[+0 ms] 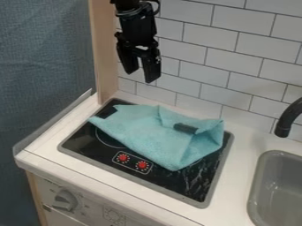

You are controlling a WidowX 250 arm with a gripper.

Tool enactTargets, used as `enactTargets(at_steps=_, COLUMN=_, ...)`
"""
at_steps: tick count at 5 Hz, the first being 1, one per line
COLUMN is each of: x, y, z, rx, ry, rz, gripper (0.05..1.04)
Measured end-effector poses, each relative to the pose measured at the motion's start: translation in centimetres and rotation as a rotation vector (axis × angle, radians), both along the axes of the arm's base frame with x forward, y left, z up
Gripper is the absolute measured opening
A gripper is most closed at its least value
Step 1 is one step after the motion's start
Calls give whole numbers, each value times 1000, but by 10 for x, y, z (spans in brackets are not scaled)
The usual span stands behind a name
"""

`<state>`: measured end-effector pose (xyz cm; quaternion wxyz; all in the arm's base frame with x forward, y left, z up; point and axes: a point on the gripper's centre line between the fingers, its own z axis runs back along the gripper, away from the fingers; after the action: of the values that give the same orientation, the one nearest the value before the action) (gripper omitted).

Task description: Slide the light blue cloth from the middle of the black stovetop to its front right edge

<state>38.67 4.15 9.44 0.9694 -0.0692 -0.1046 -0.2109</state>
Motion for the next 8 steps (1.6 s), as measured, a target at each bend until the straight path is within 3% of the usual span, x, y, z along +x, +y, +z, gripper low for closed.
enactTargets(at_steps=2, x=-5, y=-5, z=-20, rx=12, ry=65, rz=-33, gripper=1000)
enactTargets(at_steps=3, x=-3, y=-23, z=-21, rx=21, ry=60, rz=-85, gripper=1000)
enactTargets(at_steps=4, x=0, y=-33, z=-46, rx=81, ry=93, rz=-127, gripper=999)
enactTargets(at_steps=6, x=2, y=-42, z=-86, rx=151, ry=154, rz=-156, gripper=1000)
enactTargets(at_steps=8, x=2, y=-40, z=-120, rx=152, ry=212, rz=-136, gripper=999)
